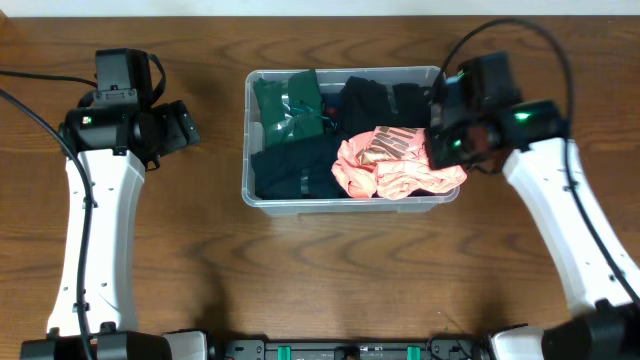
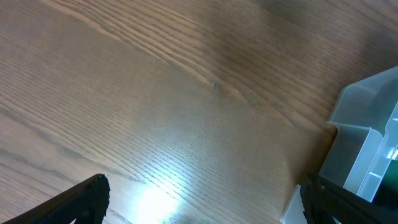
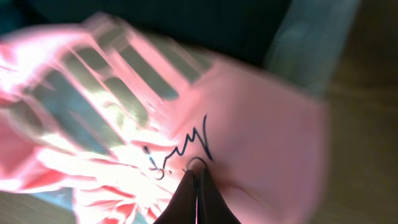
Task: Pack container
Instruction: 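Lower the right gripper and press the pink shirt down into the bin, then raise the right gripper and withdraw it to the right edge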
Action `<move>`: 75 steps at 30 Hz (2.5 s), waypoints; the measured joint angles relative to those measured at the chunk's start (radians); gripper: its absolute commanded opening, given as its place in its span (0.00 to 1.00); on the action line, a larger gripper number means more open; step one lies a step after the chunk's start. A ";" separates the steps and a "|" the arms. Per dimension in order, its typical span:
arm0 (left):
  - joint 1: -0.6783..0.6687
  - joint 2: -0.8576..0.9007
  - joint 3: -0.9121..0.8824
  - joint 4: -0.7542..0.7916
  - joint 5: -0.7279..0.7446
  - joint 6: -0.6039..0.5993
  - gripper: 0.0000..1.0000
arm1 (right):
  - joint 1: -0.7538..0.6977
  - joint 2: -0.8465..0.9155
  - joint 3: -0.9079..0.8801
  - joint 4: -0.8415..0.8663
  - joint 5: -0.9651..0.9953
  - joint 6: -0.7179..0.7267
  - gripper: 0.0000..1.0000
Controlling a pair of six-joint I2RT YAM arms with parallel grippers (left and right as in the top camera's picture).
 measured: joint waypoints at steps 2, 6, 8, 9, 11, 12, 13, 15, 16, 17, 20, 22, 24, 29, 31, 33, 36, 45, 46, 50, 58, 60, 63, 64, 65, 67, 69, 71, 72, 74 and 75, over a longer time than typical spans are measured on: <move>0.000 0.000 0.000 0.000 0.000 0.000 0.98 | 0.012 0.014 -0.050 0.033 0.002 0.011 0.01; 0.000 0.000 0.000 0.000 0.000 0.000 0.98 | 0.016 0.027 -0.132 0.114 0.002 0.020 0.01; 0.000 0.000 0.000 0.000 0.000 0.000 0.98 | 0.016 0.035 -0.162 0.150 0.002 0.024 0.01; 0.000 0.000 0.000 0.000 0.000 0.000 0.98 | 0.016 0.039 -0.169 0.161 0.003 0.025 0.01; 0.000 0.000 0.000 0.002 0.000 0.000 0.98 | 0.016 0.045 -0.174 0.172 0.003 0.027 0.01; 0.000 0.000 0.000 0.004 0.000 0.000 0.98 | 0.016 0.045 -0.173 0.171 0.002 0.027 0.01; 0.000 0.000 0.000 0.005 0.000 0.000 0.98 | 0.016 0.045 -0.163 0.161 0.003 0.027 0.01; 0.000 0.000 0.000 0.008 0.000 0.000 0.98 | 0.016 0.047 -0.126 0.139 0.003 0.027 0.01; 0.000 0.000 0.000 0.009 0.000 0.000 0.98 | 0.016 0.048 -0.097 0.124 0.003 0.027 0.01; 0.000 0.000 0.000 0.010 0.000 0.000 0.98 | 0.016 0.048 -0.058 0.110 0.002 0.027 0.01; 0.000 0.000 -0.001 0.011 0.000 0.000 0.98 | 0.017 0.048 0.061 0.087 -0.004 0.025 0.01; 0.000 0.000 -0.001 0.011 0.000 0.000 0.98 | 0.024 0.047 0.117 0.091 -0.017 0.024 0.01; 0.000 0.000 -0.001 0.011 0.000 0.000 0.98 | 0.041 0.045 0.141 0.105 -0.032 0.023 0.01; 0.000 0.000 -0.001 0.014 0.000 0.000 0.98 | 0.109 0.052 0.132 0.119 -0.052 0.024 0.01; 0.000 0.000 -0.001 0.014 0.000 0.000 0.98 | 0.144 0.065 0.114 0.132 -0.058 0.024 0.01; 0.000 0.000 -0.001 0.014 0.000 0.000 0.98 | 0.171 0.089 0.101 0.141 -0.062 0.027 0.01; 0.000 0.000 -0.001 0.014 0.000 0.000 0.98 | 0.208 0.155 0.084 0.154 -0.067 0.032 0.01; 0.000 0.000 -0.001 0.014 0.000 0.000 0.98 | 0.230 0.267 0.073 0.164 -0.066 0.039 0.01; 0.000 0.000 -0.001 0.014 0.000 0.000 0.98 | 0.229 0.267 0.074 0.163 -0.065 0.039 0.01; 0.000 0.000 -0.001 0.016 0.000 0.000 0.98 | 0.208 0.257 0.099 0.144 -0.066 0.039 0.01; 0.000 0.000 -0.001 0.016 0.000 0.000 0.98 | 0.008 0.102 0.233 0.111 -0.056 0.036 0.12; 0.000 0.000 -0.001 0.016 0.000 0.000 0.98 | -0.063 0.050 0.256 0.110 -0.051 0.032 0.26; 0.000 0.000 -0.001 0.016 0.000 0.000 0.98 | -0.183 -0.012 0.267 0.101 -0.045 0.025 0.61; 0.000 0.000 -0.001 0.016 0.000 0.000 0.98 | -0.224 -0.022 0.270 0.096 -0.043 0.021 0.69; 0.000 0.000 -0.001 0.016 0.000 0.000 0.98 | -0.253 -0.025 0.270 0.092 -0.039 0.020 0.73; 0.000 0.000 -0.001 0.016 0.000 0.000 0.98 | -0.313 -0.023 0.270 0.080 -0.036 0.016 0.87; 0.000 0.000 -0.001 0.016 0.000 0.000 0.98 | -0.375 -0.015 0.269 0.070 -0.036 0.008 0.99; 0.000 0.000 -0.001 0.016 0.000 0.000 0.98 | -0.427 -0.013 0.269 0.066 -0.032 0.004 0.99; 0.000 0.000 -0.001 0.016 0.000 0.000 0.98 | -0.452 -0.013 0.269 0.066 -0.030 0.003 0.99; 0.000 0.000 -0.001 0.016 0.000 0.000 0.98 | -0.490 -0.013 0.269 0.064 -0.026 0.003 0.99; 0.000 0.000 -0.001 0.016 0.000 0.000 0.98 | -0.508 -0.013 0.269 0.060 -0.024 0.003 0.99</move>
